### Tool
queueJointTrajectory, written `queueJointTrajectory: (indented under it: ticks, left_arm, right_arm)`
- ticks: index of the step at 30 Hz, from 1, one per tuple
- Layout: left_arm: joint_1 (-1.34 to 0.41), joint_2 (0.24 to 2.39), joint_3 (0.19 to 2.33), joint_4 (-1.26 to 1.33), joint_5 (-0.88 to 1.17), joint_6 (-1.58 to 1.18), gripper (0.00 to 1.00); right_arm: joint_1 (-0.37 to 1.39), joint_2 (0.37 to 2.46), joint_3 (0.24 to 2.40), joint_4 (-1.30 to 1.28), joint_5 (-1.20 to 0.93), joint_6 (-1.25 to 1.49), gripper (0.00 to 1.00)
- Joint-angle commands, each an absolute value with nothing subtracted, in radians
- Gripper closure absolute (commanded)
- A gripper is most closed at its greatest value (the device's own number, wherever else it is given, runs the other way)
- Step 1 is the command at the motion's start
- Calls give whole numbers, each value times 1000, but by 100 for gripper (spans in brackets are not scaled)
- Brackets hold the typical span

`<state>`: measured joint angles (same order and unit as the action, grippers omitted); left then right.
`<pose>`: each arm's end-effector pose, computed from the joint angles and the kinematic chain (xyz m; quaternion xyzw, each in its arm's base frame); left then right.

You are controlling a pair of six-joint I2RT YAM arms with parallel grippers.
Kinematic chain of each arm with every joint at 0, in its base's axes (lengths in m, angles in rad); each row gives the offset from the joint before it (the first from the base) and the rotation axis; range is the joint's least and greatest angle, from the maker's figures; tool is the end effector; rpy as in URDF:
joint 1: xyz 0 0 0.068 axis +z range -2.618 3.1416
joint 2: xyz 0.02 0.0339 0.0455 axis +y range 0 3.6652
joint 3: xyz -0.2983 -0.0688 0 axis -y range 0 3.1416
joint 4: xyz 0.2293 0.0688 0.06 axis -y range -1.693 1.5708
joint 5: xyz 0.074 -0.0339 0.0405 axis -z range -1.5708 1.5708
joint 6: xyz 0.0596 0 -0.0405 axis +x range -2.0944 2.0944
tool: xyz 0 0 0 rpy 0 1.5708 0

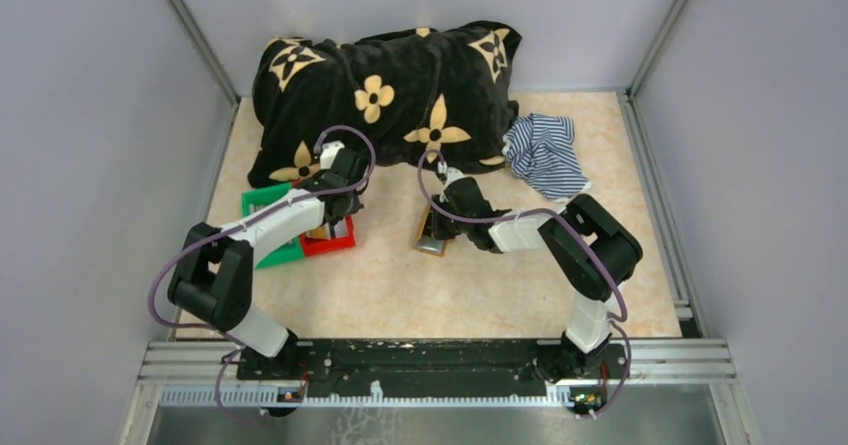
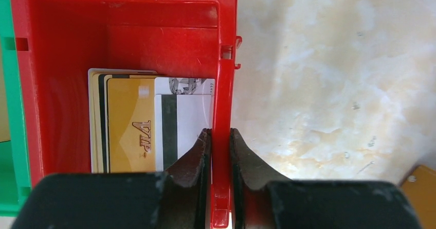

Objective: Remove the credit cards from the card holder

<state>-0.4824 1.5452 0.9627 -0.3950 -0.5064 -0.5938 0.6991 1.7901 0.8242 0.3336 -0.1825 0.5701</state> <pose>0.2857 -0.1170 0.2311 -0.1247 0.9203 0.0607 0.3658 0.2775 0.2474 0.1718 -0.0984 0.8837 0.3324 0.3145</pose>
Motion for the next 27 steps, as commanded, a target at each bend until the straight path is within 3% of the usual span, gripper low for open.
queueJointTrajectory:
  ticks: [1,17,18,19,23,27]
  left_arm:
    - [-512,1606,1021,-317,-384,-581,100]
    - [-611,1813,1238,-291,-314,-540,100]
    - [-612,1810,1237,-290,-318,-541,96]
    - [-612,1801,1232,-290,-324,-544,81]
    - [-612,1757,1203,-260,-353,-525,38]
    - [-612,1725,1201,-252,-373,-515,24]
  right_arm:
    - [684,1819,793,317,-151,555,100]
    - [667,1824,764,348,-153,568,100]
    - [666,1825,764,348,-152,568,100]
    - [665,1827,764,349,-152,568,100]
    - [664,1838,768,350,-160,569,100]
    - [663,1848,768,357,-168,567,100]
